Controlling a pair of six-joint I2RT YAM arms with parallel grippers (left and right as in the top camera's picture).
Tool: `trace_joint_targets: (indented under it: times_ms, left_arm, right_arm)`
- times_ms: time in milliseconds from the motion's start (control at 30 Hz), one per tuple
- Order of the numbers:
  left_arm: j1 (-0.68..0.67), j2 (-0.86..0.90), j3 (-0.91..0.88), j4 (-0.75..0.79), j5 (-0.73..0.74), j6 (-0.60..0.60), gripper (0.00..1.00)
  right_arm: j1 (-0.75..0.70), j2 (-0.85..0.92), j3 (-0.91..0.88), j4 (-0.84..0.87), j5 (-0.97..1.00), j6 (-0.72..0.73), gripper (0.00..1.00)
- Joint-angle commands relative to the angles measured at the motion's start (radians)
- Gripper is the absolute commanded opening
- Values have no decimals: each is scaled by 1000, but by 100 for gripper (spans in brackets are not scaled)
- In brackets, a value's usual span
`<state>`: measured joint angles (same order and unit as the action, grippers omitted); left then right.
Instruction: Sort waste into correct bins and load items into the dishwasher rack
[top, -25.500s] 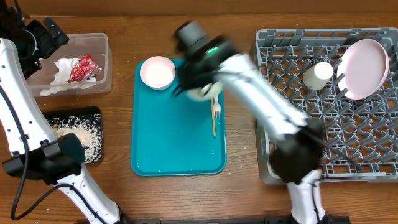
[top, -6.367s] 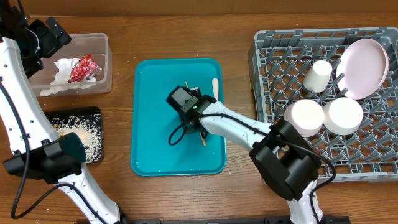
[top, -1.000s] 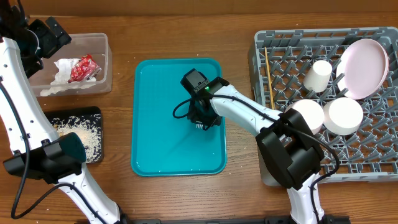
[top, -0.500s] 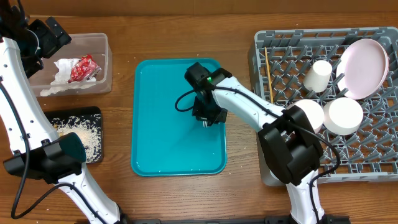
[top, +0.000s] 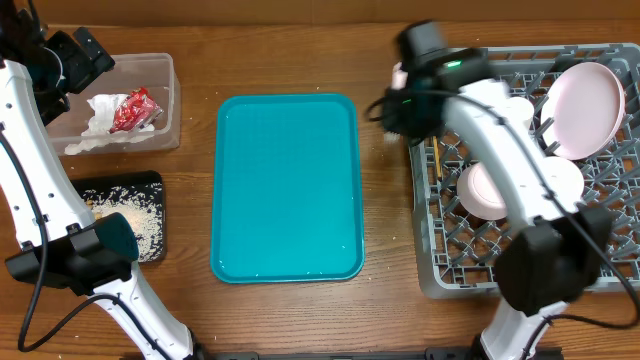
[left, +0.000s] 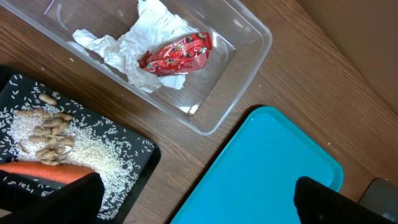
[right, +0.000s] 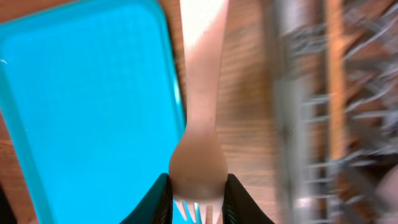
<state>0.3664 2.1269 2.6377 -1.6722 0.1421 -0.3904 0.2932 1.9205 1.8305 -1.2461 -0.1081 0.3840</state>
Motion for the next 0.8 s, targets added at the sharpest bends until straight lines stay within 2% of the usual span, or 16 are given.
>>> trace_joint_targets:
  times_ms: [0, 167, 300, 367, 400, 433, 467, 533, 567, 667, 767]
  left_arm:
    - [-7, 0, 0, 2, 5, -6, 100]
    - [-7, 0, 0, 2, 5, -6, 100]
    - [-7, 0, 0, 1, 5, -6, 100]
    - [-7, 0, 0, 2, 5, -6, 100]
    - [-7, 0, 0, 2, 5, -6, 100]
    - [-7, 0, 0, 2, 5, -6, 99]
    - [-7, 0, 0, 2, 5, -6, 100]
    - [-7, 0, 0, 1, 5, -6, 100]
    - [-7, 0, 0, 2, 5, -6, 100]
    - [-7, 0, 0, 2, 5, -6, 100]
    - [-7, 0, 0, 1, 5, -6, 100]
  right_arm:
    - [-134, -47, 26, -15, -82, -252, 4]
    - [-258, -45, -11, -10, -159, -349, 6]
    - [-275, -45, -57, 19, -159, -363, 16]
    - [-275, -45, -79, 37, -160, -362, 25]
    - [-273, -45, -100, 53, -162, -362, 37]
    - [-273, -45, -108, 58, -166, -361, 43]
    - [-273, -45, -109, 59, -167, -357, 53]
    - [-273, -45, -109, 59, -167, -354, 76]
    - [-273, -45, -109, 59, -167, -350, 84]
    - [-273, -45, -109, 40, -167, -332, 89]
    - [-273, -45, -95, 3, -200, -298, 89]
